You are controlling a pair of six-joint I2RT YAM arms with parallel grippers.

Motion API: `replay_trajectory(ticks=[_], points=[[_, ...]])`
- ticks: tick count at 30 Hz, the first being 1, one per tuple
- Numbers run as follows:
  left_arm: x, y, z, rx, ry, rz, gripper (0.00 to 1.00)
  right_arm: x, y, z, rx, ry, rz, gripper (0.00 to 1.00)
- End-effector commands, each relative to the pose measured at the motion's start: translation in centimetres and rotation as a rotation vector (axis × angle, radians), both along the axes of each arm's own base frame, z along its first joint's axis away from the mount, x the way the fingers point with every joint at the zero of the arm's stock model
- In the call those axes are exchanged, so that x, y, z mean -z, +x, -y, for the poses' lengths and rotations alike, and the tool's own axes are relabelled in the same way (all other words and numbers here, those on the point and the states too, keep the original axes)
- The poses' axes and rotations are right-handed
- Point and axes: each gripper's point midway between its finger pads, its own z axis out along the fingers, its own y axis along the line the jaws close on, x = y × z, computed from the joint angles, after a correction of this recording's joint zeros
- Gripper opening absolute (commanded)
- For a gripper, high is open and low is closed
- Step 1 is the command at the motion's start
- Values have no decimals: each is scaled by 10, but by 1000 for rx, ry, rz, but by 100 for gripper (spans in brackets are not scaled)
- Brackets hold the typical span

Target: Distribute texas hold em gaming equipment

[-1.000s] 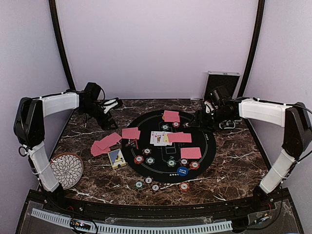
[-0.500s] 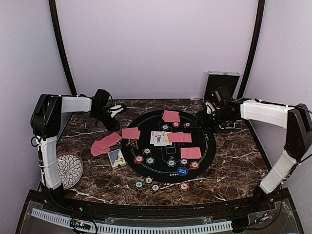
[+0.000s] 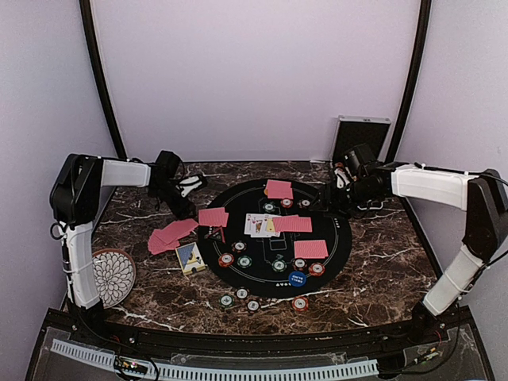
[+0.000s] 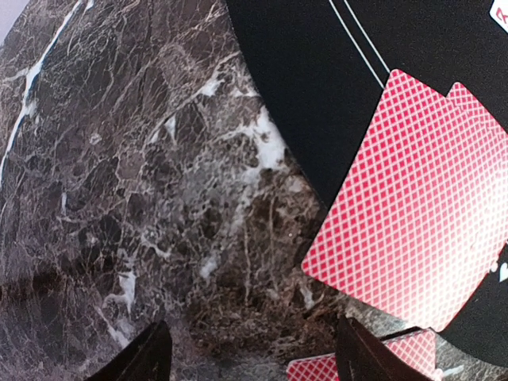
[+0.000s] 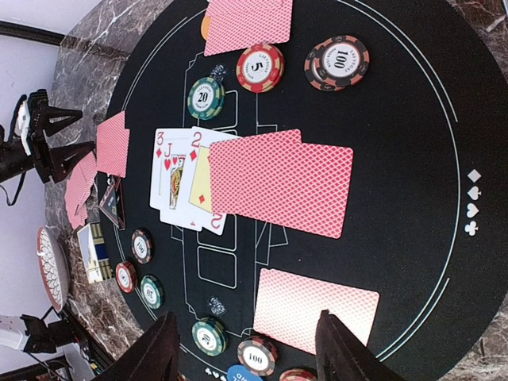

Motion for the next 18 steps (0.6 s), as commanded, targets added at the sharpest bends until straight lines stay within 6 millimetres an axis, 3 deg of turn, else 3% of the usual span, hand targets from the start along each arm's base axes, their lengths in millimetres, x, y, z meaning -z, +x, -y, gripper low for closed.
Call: replay_trajectory(ticks=[1, 10, 18], points=[[17, -27, -6, 24, 43, -64, 74, -21, 5, -2, 1, 38, 55, 59], [24, -52, -21, 42, 105, -85, 74, -27, 4, -2, -5, 44, 64, 58], [27, -93, -35, 52, 132, -123, 74, -30, 2, -3, -11, 54, 70, 56]])
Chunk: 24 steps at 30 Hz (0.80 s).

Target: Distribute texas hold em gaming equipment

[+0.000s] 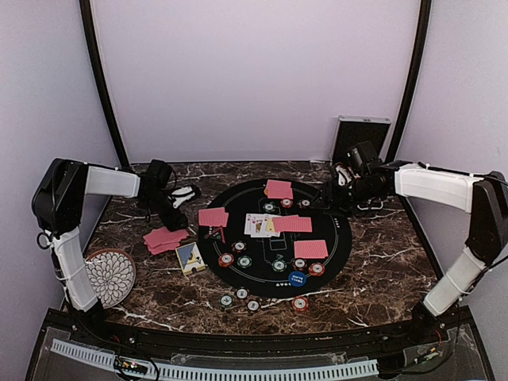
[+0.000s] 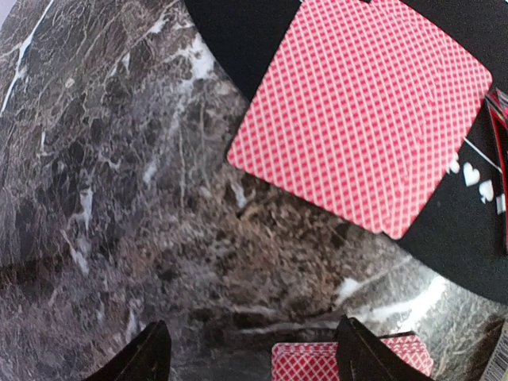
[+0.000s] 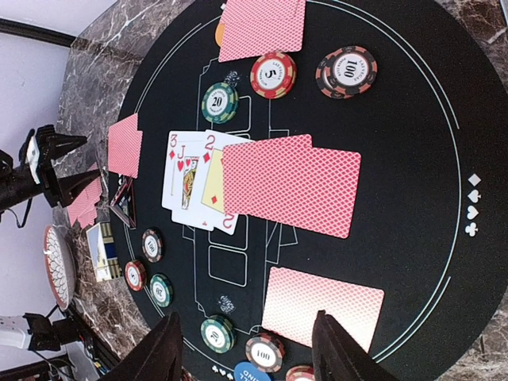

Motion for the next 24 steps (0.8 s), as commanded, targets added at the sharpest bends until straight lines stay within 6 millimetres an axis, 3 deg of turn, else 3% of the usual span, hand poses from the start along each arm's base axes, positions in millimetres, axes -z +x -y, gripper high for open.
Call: replay_trajectory(ticks=[1, 6, 11, 14, 17, 20, 24], points=[[26, -56, -21, 20, 93, -143, 74, -20, 4, -2, -6, 39, 49, 56], [21, -74, -26, 4, 85, -143, 75, -22, 3, -3, -10, 46, 53, 56], [-6, -72, -19, -22, 27, -119, 76, -24, 3, -2, -8, 43, 57, 55], [-27, -61, -15, -50, -3, -87, 83, -24, 3, -1, -5, 37, 58, 56], [-50, -46, -16, -104, -25, -35, 97, -24, 5, 2, 7, 16, 65, 58], [-72, -34, -21, -155, -55, 20, 99, -23, 8, 11, 34, -30, 83, 65], [-107, -13, -46, -295, -136, 107, 99, -25, 17, 31, 96, -113, 135, 78]])
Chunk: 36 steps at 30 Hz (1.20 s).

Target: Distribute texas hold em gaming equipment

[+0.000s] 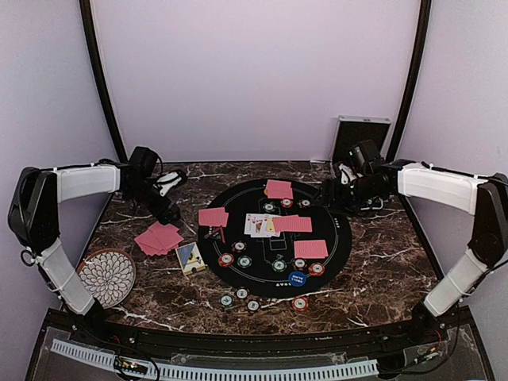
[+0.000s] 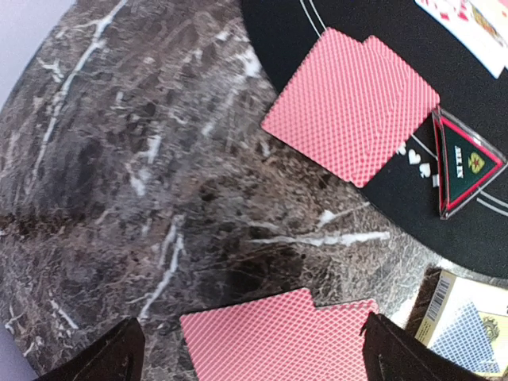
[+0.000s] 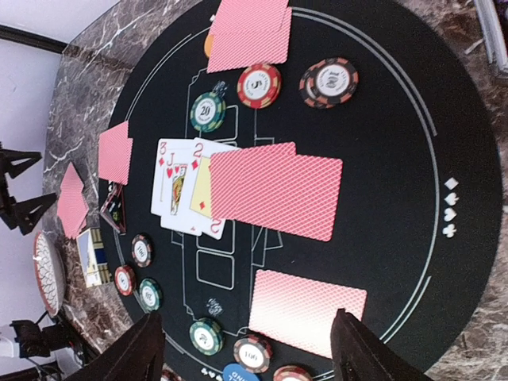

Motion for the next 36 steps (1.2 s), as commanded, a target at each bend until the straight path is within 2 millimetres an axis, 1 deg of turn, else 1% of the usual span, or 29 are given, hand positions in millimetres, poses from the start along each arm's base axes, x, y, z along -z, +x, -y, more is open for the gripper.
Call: replay_trajectory(ticks=[1, 2, 3, 4, 5, 6, 7, 10, 11, 12, 13, 14, 15, 16, 17, 18, 21, 23, 26, 27, 28, 29, 30, 31, 32, 33, 36], points=[[-57, 24, -29, -175, -99, 136, 99, -23, 18, 27, 83, -96, 124, 82], [-67, 28, -40, -222, -124, 166, 99, -25, 21, 32, 100, -117, 137, 86], [-72, 32, -46, -244, -143, 201, 99, -28, 24, 38, 121, -138, 153, 89], [-81, 34, -58, -288, -167, 234, 99, -30, 26, 45, 142, -151, 170, 91], [-82, 37, -64, -307, -183, 267, 99, -33, 30, 52, 167, -160, 185, 92], [-80, 34, -76, -345, -193, 279, 99, -37, 32, 59, 194, -166, 202, 92], [-90, 39, -81, -356, -208, 335, 99, -39, 34, 67, 222, -175, 220, 94], [-86, 41, -105, -432, -261, 398, 99, -52, 41, 96, 335, -210, 298, 97], [-86, 40, -110, -449, -274, 409, 99, -61, 41, 107, 375, -218, 334, 97], [-81, 40, -118, -477, -292, 429, 99, -65, 42, 119, 417, -243, 361, 98], [-82, 40, -122, -490, -303, 449, 99, -69, 43, 132, 462, -276, 388, 99], [-78, 38, -129, -514, -321, 477, 99, -72, 43, 146, 515, -317, 410, 99], [-78, 38, -136, -531, -327, 504, 99, -75, 43, 162, 572, -367, 436, 99], [-73, 35, -139, -542, -339, 539, 99, -77, 42, 175, 618, -407, 456, 98], [-73, 34, -145, -565, -342, 567, 99, -79, 41, 190, 669, -455, 479, 98], [-69, 32, -147, -570, -348, 598, 99, -80, 39, 202, 710, -500, 506, 99], [-59, 28, -148, -581, -363, 610, 99, -83, 29, 229, 792, -616, 624, 98], [-56, 26, -145, -577, -389, 617, 99, -83, 21, 240, 826, -657, 702, 99], [-46, 22, -142, -576, -409, 599, 99, -76, 5, 256, 895, -710, 781, 99], [-37, 17, -142, -582, -405, 586, 99, -73, 0, 261, 918, -722, 797, 99], [-40, 18, -143, -579, -408, 614, 99, -69, -4, 265, 933, -732, 811, 99], [-32, 13, -144, -588, -399, 607, 99, -66, -8, 269, 948, -739, 827, 98], [-36, 13, -145, -586, -402, 643, 99, -63, -11, 272, 954, -744, 843, 99], [-36, 9, -146, -589, -400, 663, 99, -60, -14, 273, 951, -753, 859, 99], [-38, 7, -147, -590, -400, 675, 99, -53, -19, 276, 943, -774, 865, 99], [-37, 4, -146, -592, -406, 684, 99, -53, -21, 278, 961, -765, 885, 99], [-41, -1, -142, -588, -449, 697, 99, -44, -22, 283, 972, -769, 877, 98]])
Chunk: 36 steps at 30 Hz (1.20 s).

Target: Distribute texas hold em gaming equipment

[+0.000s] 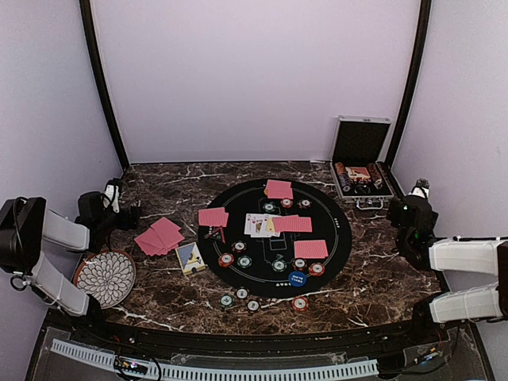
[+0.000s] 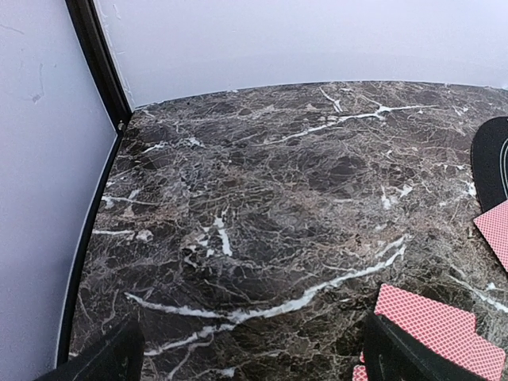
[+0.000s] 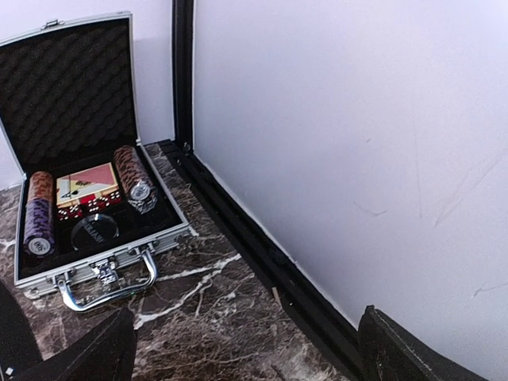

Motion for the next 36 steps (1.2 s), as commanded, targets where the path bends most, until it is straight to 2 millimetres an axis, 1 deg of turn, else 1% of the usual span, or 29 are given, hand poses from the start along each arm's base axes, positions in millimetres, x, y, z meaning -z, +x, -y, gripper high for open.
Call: replay_trajectory(ticks=[1, 3, 7, 12, 14, 15, 16, 17, 18, 19, 23, 24, 26, 28, 32, 36], points=[[-29, 0, 3, 3, -38, 138, 99, -29, 2, 13, 55, -3, 173, 99], [-33, -1, 6, 13, -58, 158, 99, -25, 6, 10, 33, -5, 177, 99], [-35, 0, 7, 16, -72, 174, 99, -21, 11, 6, 14, 0, 205, 99], [-34, -2, 10, 26, -79, 179, 99, -14, 15, 6, 16, -19, 206, 99], [-40, -4, 11, 30, -93, 214, 99, -11, 17, 4, 4, -27, 202, 99], [-40, -5, 13, 43, -97, 229, 99, -9, 18, 3, -4, -33, 198, 99], [-44, -8, 16, 56, -86, 277, 99, -10, 18, 3, -8, -44, 202, 99], [-35, -9, 18, 62, -86, 265, 99, -11, 18, 3, -13, -54, 208, 99], [-37, -12, 19, 68, -77, 296, 99, -12, 19, 2, -21, -60, 213, 99], [-31, -12, 20, 69, -74, 292, 99, -14, 19, 1, -26, -63, 221, 98], [-28, -19, 23, 69, -62, 290, 99, -12, 16, 3, -25, -61, 248, 98], [-33, -19, 23, 69, -58, 317, 99, -10, 18, 2, -37, -59, 253, 99], [-31, -18, 19, 44, -61, 306, 99, -10, 23, -3, -80, -92, 247, 99], [-31, -16, 14, 10, -63, 303, 99, -6, 26, -4, -90, -88, 226, 99], [-29, -14, 11, -15, -54, 292, 99, -8, 26, -10, -157, -83, 241, 99], [-29, -10, 13, -32, -32, 286, 99, -8, 26, -16, -206, -89, 246, 99]])
